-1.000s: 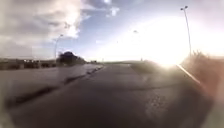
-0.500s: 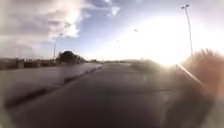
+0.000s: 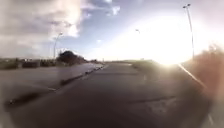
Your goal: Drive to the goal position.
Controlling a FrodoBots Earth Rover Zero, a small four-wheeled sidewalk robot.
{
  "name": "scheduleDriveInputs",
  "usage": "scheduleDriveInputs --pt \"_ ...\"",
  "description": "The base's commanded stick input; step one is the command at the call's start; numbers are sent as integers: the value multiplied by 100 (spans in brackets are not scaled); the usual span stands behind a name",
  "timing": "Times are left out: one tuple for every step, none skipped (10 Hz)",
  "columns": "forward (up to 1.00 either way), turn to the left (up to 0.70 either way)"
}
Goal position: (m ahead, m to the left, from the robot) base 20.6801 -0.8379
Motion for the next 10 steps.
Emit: scheduleDriveInputs --pt "70 -14" --pt "70 -11" --pt "70 -6" --pt "70 -1" --pt "70 0" --pt "70 -2" --pt "70 -7" --pt "70 -12" --pt "70 -14" --pt "70 -14"
